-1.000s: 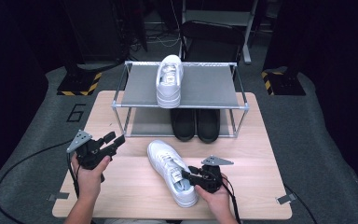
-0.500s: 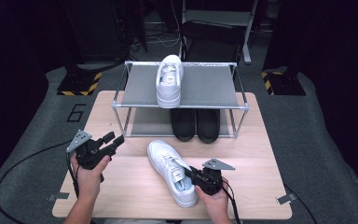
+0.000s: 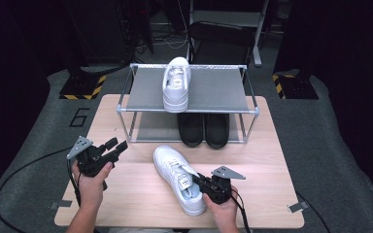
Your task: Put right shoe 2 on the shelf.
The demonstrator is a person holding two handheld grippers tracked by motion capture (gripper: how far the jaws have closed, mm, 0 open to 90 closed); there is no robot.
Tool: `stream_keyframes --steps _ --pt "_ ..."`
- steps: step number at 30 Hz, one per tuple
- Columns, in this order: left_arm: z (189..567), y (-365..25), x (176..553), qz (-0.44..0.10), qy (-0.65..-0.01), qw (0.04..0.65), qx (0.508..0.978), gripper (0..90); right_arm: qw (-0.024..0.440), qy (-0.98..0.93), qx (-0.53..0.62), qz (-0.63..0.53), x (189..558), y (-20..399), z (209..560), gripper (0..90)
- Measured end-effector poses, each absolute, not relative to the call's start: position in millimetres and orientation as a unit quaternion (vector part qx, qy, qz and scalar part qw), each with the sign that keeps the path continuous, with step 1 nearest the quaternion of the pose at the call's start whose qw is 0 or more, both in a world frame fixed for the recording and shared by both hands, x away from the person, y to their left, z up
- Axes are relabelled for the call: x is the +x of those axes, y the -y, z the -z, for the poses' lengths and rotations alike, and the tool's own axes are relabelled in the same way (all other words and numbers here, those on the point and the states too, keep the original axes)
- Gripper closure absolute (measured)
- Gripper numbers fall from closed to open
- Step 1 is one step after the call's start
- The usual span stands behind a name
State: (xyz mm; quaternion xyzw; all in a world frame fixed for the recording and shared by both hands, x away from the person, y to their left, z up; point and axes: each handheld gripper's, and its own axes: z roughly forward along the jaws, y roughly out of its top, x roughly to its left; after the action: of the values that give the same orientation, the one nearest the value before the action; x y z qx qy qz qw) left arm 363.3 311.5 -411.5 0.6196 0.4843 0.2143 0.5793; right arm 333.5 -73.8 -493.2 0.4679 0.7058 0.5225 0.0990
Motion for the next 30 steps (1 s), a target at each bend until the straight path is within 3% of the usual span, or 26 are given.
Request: stream_keyframes --steps 8,30 --pt "414 -315 361 -0.211 -0.487 0.580 0.618 48.8 0.092 -0.694 0.467 -0.540 332 77 490 80.9" --pt "427 -319 352 -0.207 -0.498 0.578 0.612 48.8 0.141 -0.662 0.424 -0.601 309 85 451 80.8"
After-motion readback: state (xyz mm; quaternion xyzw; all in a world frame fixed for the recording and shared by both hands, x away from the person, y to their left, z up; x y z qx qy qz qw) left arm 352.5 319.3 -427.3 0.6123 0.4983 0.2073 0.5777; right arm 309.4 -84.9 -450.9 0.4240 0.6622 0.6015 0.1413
